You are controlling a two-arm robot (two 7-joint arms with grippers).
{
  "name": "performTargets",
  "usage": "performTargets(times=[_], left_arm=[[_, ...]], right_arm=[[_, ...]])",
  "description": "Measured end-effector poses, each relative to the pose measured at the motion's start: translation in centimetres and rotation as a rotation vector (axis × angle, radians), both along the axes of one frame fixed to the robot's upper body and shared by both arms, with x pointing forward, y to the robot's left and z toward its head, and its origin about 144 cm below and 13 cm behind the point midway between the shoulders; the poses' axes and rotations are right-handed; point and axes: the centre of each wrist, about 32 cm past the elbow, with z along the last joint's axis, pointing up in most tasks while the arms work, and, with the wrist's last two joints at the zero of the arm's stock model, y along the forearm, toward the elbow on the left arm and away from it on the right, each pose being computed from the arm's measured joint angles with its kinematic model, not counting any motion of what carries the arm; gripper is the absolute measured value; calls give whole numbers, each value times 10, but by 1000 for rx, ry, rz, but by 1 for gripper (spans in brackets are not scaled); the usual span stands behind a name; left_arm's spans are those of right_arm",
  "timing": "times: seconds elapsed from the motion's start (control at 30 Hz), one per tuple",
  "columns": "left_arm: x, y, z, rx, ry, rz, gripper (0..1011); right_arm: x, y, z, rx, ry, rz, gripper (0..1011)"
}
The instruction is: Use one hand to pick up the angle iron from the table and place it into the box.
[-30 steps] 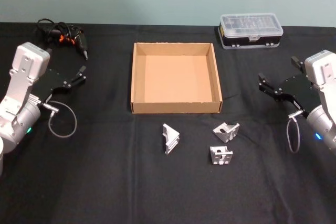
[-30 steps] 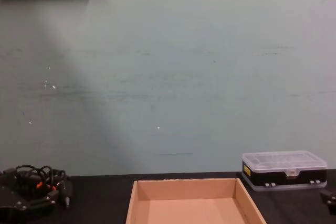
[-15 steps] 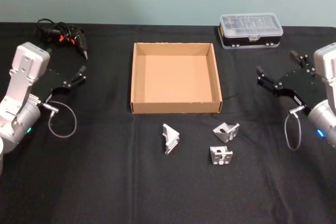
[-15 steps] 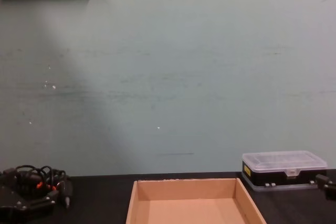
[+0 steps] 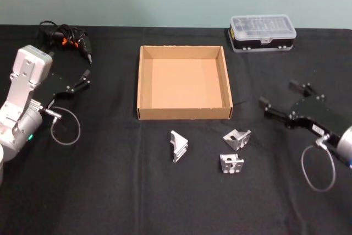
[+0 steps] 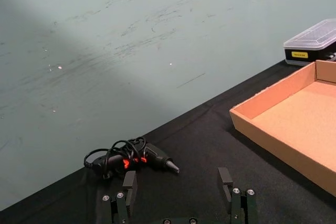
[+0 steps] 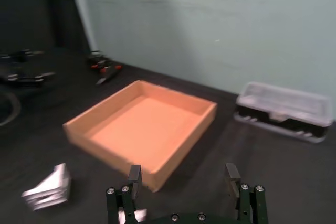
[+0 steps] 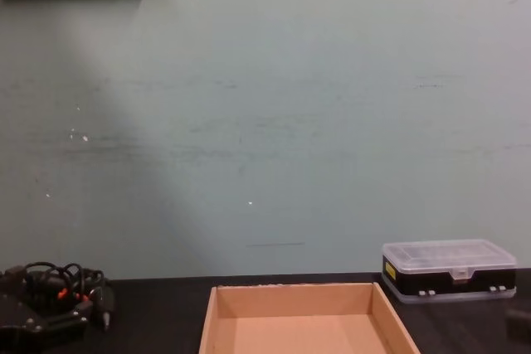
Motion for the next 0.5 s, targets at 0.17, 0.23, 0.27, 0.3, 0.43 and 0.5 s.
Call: performTargets(times=[0.17, 0.23, 0.27, 0.3, 0.43, 0.5], left_arm=[[0, 0, 0, 0, 0, 0, 1000], [0, 0, 0, 0, 0, 0, 1000], [0, 0, 0, 0, 0, 0, 1000], [0, 0, 0, 0, 0, 0, 1000], [0, 0, 0, 0, 0, 0, 1000], [0, 0, 0, 0, 0, 0, 1000]], right_arm=[[-9, -1, 1, 8, 50, 59, 1003], [-13, -1, 1, 4, 67, 80, 1003], [-15, 0, 1, 2, 74, 90, 1003], [-16, 0, 1, 0, 77, 95, 1003], [-19, 2, 0, -14, 83, 108, 1003], [-19, 4, -1, -26, 83, 112, 1003]])
